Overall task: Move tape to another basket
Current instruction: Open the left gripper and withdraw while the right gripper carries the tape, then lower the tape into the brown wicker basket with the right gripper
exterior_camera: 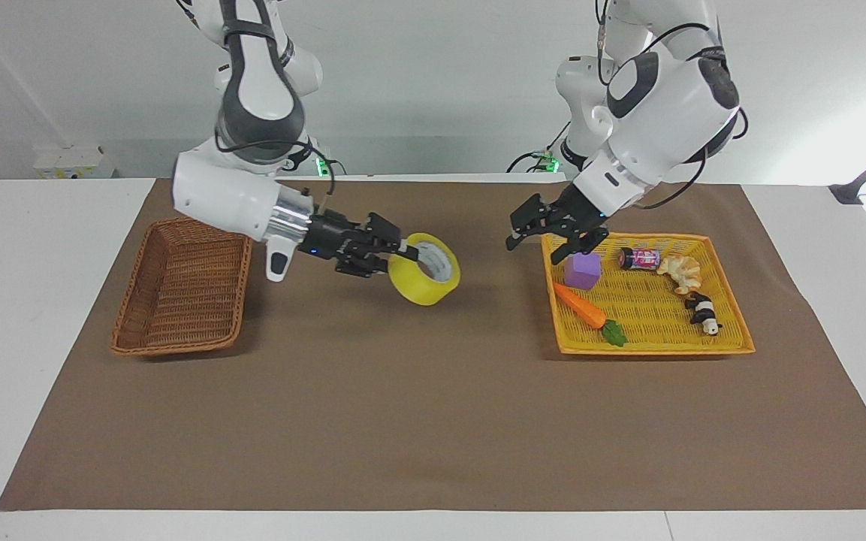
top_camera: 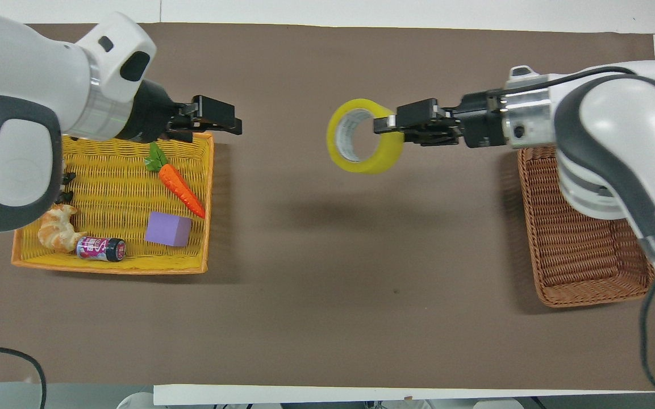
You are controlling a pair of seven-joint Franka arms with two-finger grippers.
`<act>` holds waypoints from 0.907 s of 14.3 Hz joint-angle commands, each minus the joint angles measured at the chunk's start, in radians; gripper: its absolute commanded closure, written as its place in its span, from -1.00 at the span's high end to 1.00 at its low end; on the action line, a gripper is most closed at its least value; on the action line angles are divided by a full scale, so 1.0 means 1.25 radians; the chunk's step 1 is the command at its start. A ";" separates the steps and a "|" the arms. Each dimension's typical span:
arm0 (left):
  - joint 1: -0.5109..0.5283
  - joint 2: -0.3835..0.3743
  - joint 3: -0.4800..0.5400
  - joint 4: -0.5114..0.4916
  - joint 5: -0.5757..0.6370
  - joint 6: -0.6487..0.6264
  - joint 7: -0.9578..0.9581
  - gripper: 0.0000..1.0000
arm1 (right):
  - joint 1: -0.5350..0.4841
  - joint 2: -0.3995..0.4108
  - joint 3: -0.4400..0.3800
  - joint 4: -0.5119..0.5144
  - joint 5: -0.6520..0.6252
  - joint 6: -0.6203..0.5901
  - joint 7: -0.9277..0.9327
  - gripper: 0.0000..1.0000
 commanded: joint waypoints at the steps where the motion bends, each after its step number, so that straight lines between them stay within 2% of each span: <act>1: 0.095 -0.018 -0.001 -0.005 0.098 -0.097 0.000 0.99 | -0.154 -0.038 0.011 -0.043 -0.068 -0.142 -0.094 -1.00; 4: 0.192 -0.026 -0.001 -0.012 0.186 -0.145 0.003 0.99 | -0.343 -0.024 0.011 -0.055 -0.148 -0.298 -0.206 -1.00; 7: 0.245 -0.029 -0.001 -0.018 0.228 -0.159 0.065 0.99 | -0.469 0.036 0.011 -0.066 -0.203 -0.369 -0.335 -1.00; 9: 0.262 -0.034 0.000 -0.024 0.228 -0.151 0.063 1.00 | -0.519 0.086 0.012 -0.062 -0.226 -0.384 -0.407 -1.00; 13: 0.256 -0.035 -0.002 -0.027 0.228 -0.150 0.064 1.00 | -0.545 0.098 0.012 -0.060 -0.308 -0.381 -0.465 -1.00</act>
